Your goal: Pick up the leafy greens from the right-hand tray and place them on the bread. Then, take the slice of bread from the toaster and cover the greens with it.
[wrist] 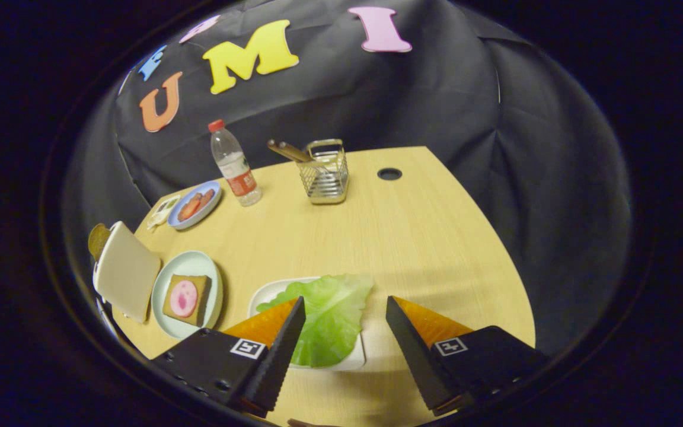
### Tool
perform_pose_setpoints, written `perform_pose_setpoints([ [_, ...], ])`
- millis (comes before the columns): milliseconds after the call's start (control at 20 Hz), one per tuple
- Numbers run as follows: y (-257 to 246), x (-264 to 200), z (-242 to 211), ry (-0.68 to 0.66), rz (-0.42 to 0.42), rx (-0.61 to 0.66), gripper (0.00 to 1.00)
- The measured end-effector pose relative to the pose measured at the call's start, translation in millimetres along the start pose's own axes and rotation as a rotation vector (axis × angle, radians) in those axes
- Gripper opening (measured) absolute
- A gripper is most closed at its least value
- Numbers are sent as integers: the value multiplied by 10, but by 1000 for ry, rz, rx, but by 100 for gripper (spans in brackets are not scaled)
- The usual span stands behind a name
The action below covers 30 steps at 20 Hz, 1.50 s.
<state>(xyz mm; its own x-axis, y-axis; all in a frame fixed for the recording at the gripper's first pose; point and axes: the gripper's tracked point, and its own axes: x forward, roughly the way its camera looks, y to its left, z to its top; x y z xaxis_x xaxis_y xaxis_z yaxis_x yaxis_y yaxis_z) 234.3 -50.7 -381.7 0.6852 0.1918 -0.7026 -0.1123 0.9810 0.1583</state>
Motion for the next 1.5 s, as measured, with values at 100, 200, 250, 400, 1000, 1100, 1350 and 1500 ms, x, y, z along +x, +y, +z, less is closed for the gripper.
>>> perform_pose_setpoints([
  [100,-49,173,-30,32,1,-1,87],
  [200,-33,250,-8,36,14,-12,86],
  [250,-26,297,-28,51,17,-23,80],
  [400,-15,391,-117,103,7,-27,64],
  [1000,131,73,59,31,-65,-94,1],
  [1100,226,-99,91,9,-73,-93,1],
  [1350,627,-528,168,-45,-113,-94,1],
  [1500,996,-697,166,-58,-131,-113,1],
])
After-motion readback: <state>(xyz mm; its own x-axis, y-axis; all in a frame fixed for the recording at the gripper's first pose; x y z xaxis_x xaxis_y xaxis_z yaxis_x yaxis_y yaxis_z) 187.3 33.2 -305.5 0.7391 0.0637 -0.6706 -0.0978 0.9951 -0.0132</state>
